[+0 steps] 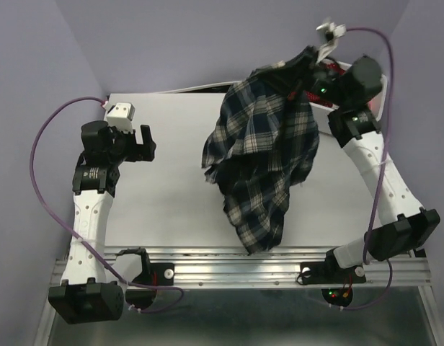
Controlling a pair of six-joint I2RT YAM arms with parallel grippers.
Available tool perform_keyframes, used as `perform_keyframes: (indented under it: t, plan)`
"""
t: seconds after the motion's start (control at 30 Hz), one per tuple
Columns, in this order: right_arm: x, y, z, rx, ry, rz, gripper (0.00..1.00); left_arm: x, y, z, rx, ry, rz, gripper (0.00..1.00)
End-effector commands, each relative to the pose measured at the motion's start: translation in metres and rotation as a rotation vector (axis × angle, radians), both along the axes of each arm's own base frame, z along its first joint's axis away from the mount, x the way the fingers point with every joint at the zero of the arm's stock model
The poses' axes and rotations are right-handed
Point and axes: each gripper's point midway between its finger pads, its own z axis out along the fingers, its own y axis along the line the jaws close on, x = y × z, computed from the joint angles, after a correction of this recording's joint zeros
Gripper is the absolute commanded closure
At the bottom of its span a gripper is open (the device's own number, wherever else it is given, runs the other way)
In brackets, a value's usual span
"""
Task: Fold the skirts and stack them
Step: Move the skirt to the center of the board, then flatten the skirt out
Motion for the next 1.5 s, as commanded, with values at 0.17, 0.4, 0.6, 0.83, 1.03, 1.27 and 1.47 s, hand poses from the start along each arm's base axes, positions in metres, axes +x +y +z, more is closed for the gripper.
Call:
perform_keyframes:
  t: [0.17, 0.4, 0.6, 0.83, 1.03, 1.27, 1.47]
  plan:
    - [0.017, 0.078, -0.151, -0.286, 0.078, -0.019, 0.99, 0.000, -0.015, 0.035, -0.012, -0.094, -0.109, 0.02]
    - [0.044, 0.105, -0.050, -0.154, -0.035, 0.010, 0.99, 0.020, 0.000, 0.054, -0.106, -0.108, -0.074, 0.02]
    - [-0.014, 0.114, -0.081, -0.319, -0.082, 0.250, 0.99, 0.033, 0.004, 0.072, -0.182, -0.151, -0.112, 0.02]
    - [-0.107, -0.002, -0.355, -1.084, 0.073, 0.380, 0.99, 0.023, -0.006, 0.050, -0.132, -0.145, -0.221, 0.04]
    - [-0.143, -0.087, -0.460, -1.437, 0.016, 0.348, 0.83, 0.024, -0.022, 0.018, -0.096, -0.081, -0.333, 0.08]
    - [-0.123, -0.066, -0.428, -1.337, 0.179, 0.219, 0.04, 0.037, -0.082, -0.011, 0.099, -0.019, -0.466, 0.08]
    - [-0.091, -0.052, -0.386, -1.153, 0.308, 0.029, 0.05, 0.072, -0.133, -0.020, 0.115, 0.020, -0.573, 0.08]
